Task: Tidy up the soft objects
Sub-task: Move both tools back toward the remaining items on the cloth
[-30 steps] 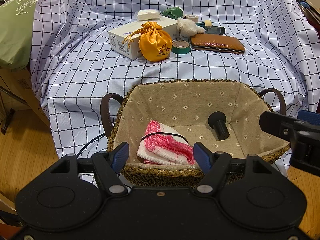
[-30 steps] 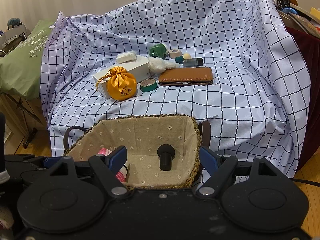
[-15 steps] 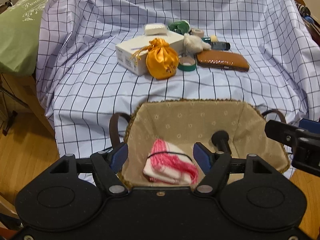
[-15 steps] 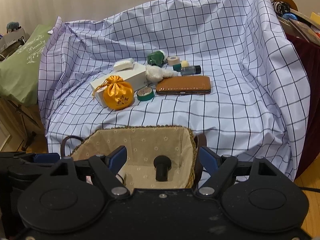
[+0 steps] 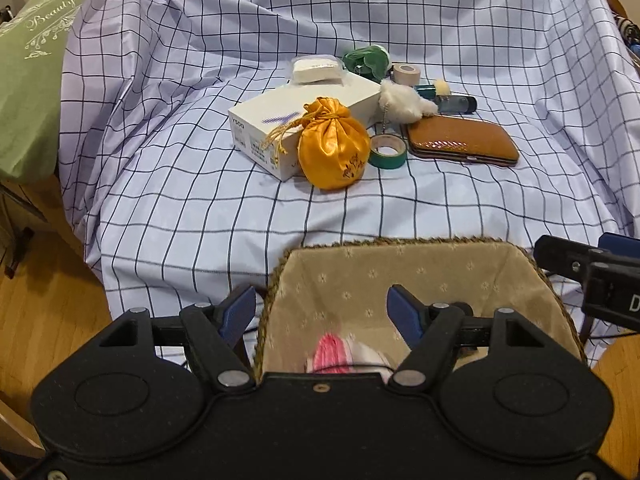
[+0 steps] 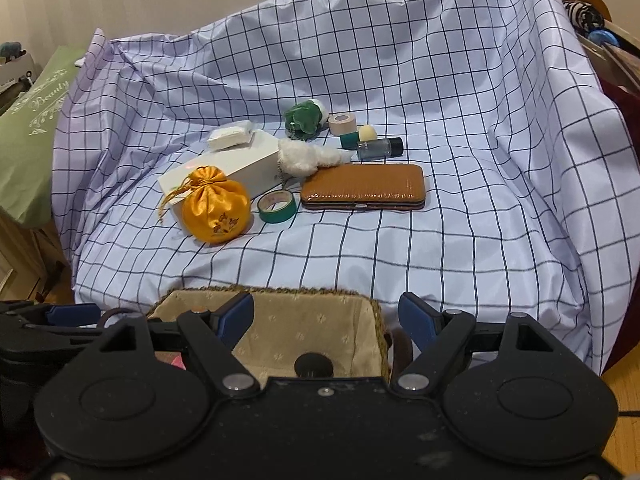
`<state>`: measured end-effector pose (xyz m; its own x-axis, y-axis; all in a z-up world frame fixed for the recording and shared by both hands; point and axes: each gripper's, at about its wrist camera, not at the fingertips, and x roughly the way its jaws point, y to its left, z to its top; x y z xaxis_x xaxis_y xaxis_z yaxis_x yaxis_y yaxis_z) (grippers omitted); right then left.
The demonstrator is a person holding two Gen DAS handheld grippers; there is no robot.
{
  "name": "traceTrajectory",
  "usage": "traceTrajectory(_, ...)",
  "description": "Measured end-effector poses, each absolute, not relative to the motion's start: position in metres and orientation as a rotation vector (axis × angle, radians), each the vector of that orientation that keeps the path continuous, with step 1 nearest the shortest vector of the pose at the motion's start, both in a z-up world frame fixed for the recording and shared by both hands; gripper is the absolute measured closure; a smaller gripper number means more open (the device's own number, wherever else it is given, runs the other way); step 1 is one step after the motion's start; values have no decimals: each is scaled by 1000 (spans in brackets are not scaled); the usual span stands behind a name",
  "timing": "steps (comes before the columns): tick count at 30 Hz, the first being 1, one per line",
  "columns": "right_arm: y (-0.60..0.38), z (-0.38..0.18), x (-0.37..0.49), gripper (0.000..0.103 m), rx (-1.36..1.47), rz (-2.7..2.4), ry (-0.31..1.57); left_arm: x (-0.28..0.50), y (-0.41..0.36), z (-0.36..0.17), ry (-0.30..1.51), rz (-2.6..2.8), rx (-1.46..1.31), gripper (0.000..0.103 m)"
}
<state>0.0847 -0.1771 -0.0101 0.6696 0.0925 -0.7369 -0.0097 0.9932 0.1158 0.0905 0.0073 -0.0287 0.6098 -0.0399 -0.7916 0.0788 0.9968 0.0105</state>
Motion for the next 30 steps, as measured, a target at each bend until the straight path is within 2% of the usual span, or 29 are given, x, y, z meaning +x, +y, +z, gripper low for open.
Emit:
traceTrajectory(11, -192, -20, 150, 24, 91, 19, 860, 153, 3, -23, 916, -75, 74, 33)
traceTrajectory(13, -194, -23, 164, 24, 89, 14, 864, 168, 3, -18, 902, -75, 77, 31)
traceTrajectory(14, -194, -24, 169, 24, 89, 14, 865, 176, 3, -14, 894, -75, 76, 26)
traceTrajectory(20, -199, -27, 206, 24, 76, 0, 854, 232, 1, 6, 846, -81, 67, 20)
traceTrajectory(30, -208, -33, 268, 24, 52, -31, 829, 331, -5, -6, 886, -27, 77, 19)
